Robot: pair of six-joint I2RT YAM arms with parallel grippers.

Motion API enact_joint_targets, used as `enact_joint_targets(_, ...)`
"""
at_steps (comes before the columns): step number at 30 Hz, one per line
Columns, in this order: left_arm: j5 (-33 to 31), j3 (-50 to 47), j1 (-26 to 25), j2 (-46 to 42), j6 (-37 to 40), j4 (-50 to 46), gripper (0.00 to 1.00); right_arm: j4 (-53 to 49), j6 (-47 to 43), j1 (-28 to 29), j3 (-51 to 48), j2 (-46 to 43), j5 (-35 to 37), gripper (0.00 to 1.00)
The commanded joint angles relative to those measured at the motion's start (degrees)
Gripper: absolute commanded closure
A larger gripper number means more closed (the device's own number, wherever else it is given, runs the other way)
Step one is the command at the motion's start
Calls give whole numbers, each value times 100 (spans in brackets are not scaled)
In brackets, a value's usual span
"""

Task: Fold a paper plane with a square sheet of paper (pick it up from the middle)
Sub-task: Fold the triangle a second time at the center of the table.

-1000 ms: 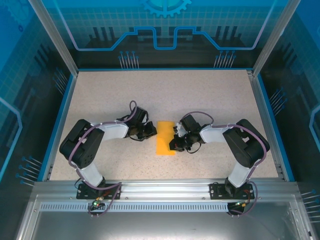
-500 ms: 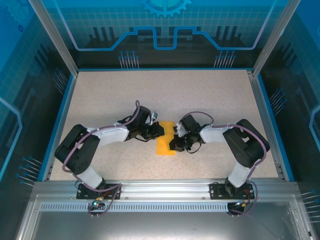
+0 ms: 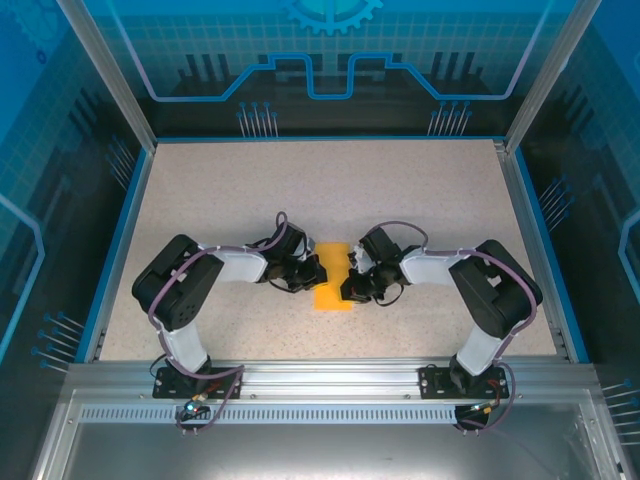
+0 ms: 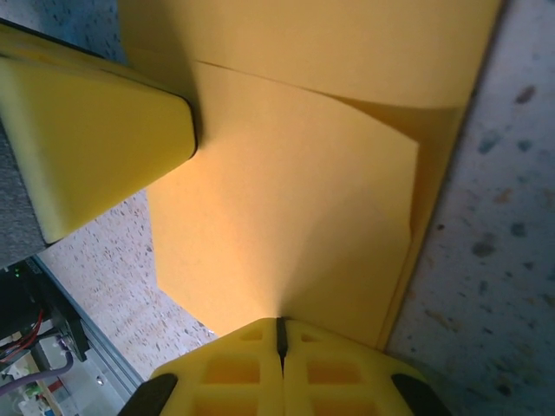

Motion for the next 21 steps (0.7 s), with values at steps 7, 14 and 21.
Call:
enact_joint_targets(7, -304, 80, -6, 150, 64, -475, 94, -292, -37, 202, 875, 526, 51, 95)
enact_joint_targets(14, -321, 98, -6, 150, 44, -484, 95, -279, -7, 197, 699, 835, 184, 95)
enact_joint_targets(21, -345, 99, -6, 176, 46, -500, 94, -237, -8, 99, 249, 618, 223, 95)
